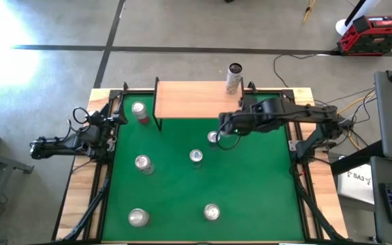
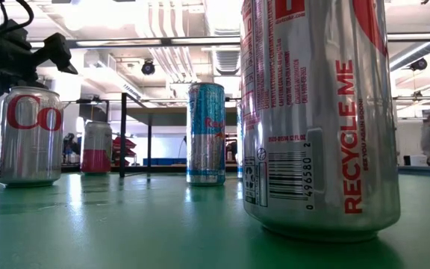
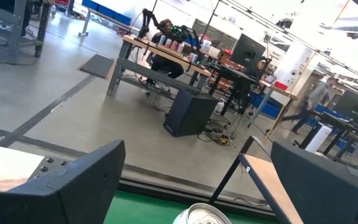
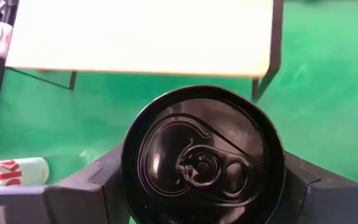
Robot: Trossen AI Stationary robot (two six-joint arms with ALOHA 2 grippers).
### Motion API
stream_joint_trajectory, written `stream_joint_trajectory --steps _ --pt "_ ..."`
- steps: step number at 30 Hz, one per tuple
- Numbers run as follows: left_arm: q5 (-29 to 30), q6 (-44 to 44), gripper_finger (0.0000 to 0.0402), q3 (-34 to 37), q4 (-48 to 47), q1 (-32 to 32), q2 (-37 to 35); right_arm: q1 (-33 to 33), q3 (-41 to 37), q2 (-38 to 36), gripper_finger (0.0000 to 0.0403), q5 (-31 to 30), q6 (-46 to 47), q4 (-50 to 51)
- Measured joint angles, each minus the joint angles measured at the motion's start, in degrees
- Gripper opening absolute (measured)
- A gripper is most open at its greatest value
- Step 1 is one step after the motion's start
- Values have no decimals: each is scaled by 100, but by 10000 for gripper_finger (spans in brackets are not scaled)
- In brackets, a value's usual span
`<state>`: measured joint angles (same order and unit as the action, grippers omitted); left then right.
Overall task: Place canned beverage on shelf
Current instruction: Put the white-yellow soda can on the shelf aligned with the other white-yellow soda can
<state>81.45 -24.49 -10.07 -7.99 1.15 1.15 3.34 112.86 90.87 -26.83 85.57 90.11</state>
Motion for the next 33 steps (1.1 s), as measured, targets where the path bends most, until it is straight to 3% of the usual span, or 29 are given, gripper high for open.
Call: stream_joint_trajectory --steps 16,33 --pt "2 0 389 1 -1 0 -2 -1348 308 87 263 -226 -2213 -5" --pt "2 0 389 0 0 0 -2 -1935 323 584 265 -113 -2357 -209"
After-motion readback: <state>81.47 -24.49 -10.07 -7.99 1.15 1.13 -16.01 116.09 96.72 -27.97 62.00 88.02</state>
